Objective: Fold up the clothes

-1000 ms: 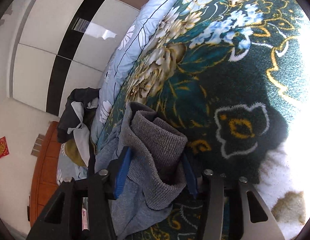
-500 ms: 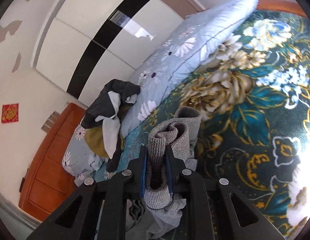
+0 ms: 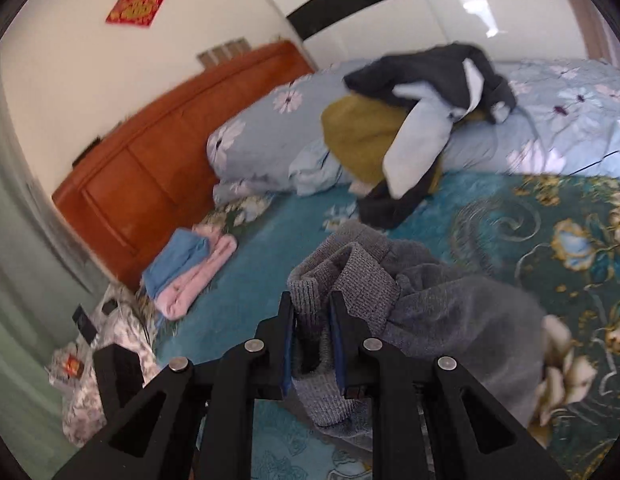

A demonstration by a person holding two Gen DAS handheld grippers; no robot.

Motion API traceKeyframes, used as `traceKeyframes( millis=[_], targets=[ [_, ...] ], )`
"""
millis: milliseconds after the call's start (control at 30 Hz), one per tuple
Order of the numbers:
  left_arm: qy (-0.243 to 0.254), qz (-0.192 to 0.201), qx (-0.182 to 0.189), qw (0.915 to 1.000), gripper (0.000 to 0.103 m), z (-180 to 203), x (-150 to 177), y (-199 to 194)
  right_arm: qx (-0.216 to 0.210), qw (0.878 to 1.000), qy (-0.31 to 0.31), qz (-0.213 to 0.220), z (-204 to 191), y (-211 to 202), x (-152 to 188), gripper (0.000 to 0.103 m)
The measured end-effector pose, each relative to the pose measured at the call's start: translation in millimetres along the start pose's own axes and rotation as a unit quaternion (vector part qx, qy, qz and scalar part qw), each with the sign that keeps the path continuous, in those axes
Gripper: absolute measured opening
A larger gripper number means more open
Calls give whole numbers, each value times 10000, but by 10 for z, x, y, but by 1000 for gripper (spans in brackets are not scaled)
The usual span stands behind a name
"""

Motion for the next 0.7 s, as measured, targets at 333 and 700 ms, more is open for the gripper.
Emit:
traceKeyframes(
  millis=[333,700],
  targets=[
    [-200,-147,81,9997,76,-149,-47,83,-239,9919,-34,-1250,97,703,630,29],
    [929,-497,684,9921,76,621,-200,400,24,9976,661,207,592,-317,365,39]
  ],
)
Point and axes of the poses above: each gripper's, at about its wrist camera, not at the fingertips, and y roughly the way its jaws point, z to its right, x to its underside, the point moved 7 cm from there along y, roughly the way its jaws point, and after that the axes turned 15 degrees about -x, right-handed, at the moved point
